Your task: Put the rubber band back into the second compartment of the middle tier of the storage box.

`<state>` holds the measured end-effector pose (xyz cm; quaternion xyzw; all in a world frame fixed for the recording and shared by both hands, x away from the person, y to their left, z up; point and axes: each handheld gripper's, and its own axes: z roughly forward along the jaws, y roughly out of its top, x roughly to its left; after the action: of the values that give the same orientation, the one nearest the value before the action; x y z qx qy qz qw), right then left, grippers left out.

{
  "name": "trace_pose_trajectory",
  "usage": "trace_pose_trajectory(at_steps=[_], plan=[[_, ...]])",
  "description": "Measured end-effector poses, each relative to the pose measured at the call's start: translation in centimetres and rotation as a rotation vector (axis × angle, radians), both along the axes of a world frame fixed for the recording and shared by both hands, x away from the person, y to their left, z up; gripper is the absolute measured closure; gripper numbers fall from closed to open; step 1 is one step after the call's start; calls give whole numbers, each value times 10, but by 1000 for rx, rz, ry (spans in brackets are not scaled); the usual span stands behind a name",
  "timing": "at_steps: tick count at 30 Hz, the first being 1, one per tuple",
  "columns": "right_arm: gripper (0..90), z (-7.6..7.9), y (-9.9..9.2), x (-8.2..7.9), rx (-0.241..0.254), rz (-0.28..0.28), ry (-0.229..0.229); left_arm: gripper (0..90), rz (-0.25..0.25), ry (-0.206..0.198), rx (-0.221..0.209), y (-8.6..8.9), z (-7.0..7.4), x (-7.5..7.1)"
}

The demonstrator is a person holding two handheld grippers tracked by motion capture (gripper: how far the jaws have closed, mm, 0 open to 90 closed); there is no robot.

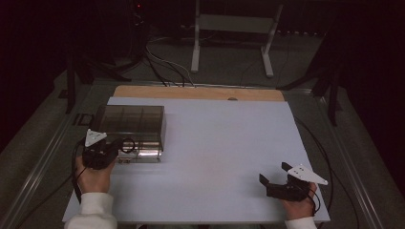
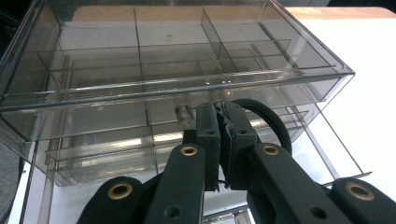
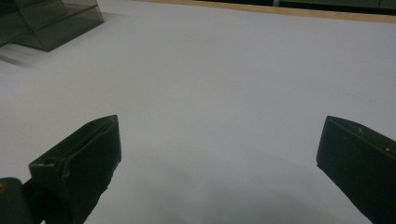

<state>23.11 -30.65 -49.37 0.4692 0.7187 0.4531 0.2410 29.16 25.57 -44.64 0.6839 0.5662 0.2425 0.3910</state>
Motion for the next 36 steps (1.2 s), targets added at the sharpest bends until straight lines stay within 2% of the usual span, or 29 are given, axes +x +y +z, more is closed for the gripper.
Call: trace_pose_trajectory(at_steps=[16,25,36], plan=[[0,0,0,0,-1,-2,1,874,20,13,7,7,-8,-2],[0,0,-1,0,-2,-2,0,874,34,31,3,8,-19,2],[0,0,0,0,-2,-2,1,874,34,32,20,4,-24,8]])
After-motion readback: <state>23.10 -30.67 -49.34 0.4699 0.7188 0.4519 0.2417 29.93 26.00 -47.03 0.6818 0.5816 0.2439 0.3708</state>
